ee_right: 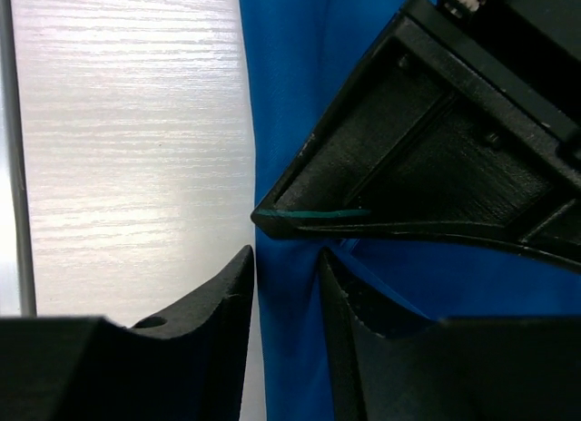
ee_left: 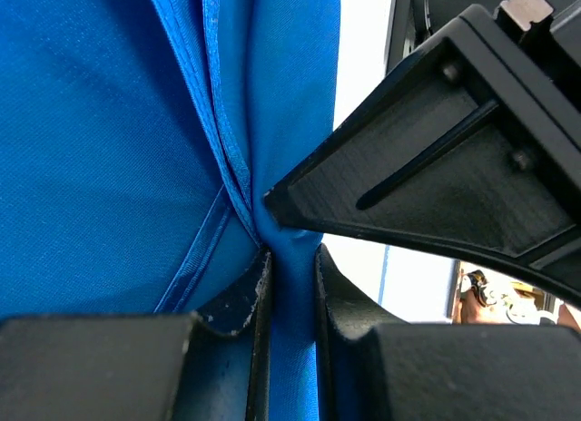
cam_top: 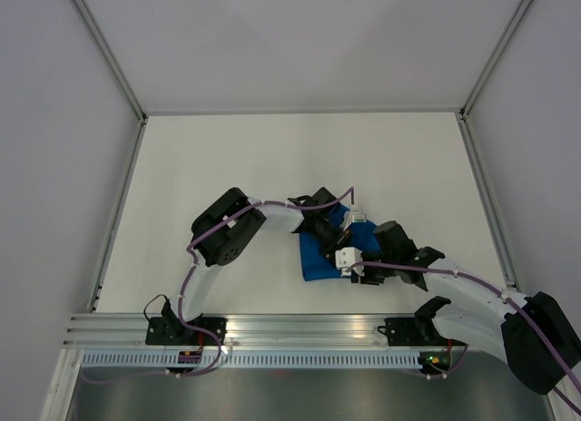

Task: Fold the napkin, place the utensils inside, and roll it up
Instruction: Roll the napkin with the utensil

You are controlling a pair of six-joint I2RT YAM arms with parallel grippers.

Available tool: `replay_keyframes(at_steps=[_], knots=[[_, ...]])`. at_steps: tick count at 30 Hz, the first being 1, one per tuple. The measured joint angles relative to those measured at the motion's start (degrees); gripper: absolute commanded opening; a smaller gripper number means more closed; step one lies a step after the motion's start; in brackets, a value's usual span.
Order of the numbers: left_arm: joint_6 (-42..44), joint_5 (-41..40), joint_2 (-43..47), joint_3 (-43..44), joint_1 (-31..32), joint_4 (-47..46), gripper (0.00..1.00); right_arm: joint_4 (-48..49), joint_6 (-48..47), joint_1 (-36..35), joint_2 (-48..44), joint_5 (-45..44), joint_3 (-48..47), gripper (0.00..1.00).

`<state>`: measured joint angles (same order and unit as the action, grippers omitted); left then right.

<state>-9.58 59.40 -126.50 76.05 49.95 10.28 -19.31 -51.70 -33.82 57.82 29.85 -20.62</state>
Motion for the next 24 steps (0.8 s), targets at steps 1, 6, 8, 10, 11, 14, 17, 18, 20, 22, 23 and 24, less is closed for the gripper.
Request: replay_keyframes(at_steps=[1, 6, 8, 10, 11, 14, 17, 18, 20, 22, 23, 24], knots=[[0.0, 0.1, 0.0, -0.1, 0.0, -0.2, 0.13, 0.6, 0.1, -0.1, 0.2, -0.3, 0.1, 0.37], [-1.0, 0.2, 0.3, -0.8, 0.0, -1.3, 0.24, 3.1, 0.7, -0.5, 1.5, -1.3, 0.7, 0.28], [-1.3, -0.1, 0.5, -1.1, 0.0, -1.7, 0.26, 3.5, 0.9, -0.5, 1.6, -1.4, 0.8, 0.21], [-1.4, -0.6, 0.7, -1.2, 0.0, -1.8, 0.28, 3.7, 1.0, -0.5, 1.9, -1.5, 0.8, 0.15], [-1.5, -0.7, 0.8, -1.4, 0.0, -1.9, 0.28, 3.7, 1.0, -0.6, 2.0, -1.4, 0.8, 0.14], [-1.6, -1.7, 1.4, -2.0, 0.0, -2.2, 0.30, 3.9, 0.9, -0.6, 2.8, -1.2, 0.4, 0.09], [-2.1, -3.3, 2.8, -3.5, -0.2, -3.2, 0.33, 3.4, 0.5, -0.6, 5.4, -0.9, -1.2, 0.04], [-2.2, -4.0, 3.5, -4.1, -0.4, -3.5, 0.33, 3.2, 0.3, -0.6, 6.5, -0.6, -2.1, 0.04], [-2.6, -6.1, 5.5, -6.1, -0.9, -4.5, 0.34, 3.0, -0.1, -0.6, 8.7, -0.1, -3.5, 0.04], [-2.6, -8.2, 7.4, -7.7, -1.6, -4.9, 0.35, 3.0, -0.2, -0.6, 9.7, 0.1, -4.2, 0.04], [-2.6, -8.9, 8.2, -8.3, -2.0, -5.0, 0.35, 3.0, -0.4, -0.6, 10.2, 0.1, -4.5, 0.03], [-2.8, -9.9, 9.2, -9.0, -2.4, -5.2, 0.35, 2.9, -0.5, -0.6, 10.5, 0.2, -4.7, 0.03]])
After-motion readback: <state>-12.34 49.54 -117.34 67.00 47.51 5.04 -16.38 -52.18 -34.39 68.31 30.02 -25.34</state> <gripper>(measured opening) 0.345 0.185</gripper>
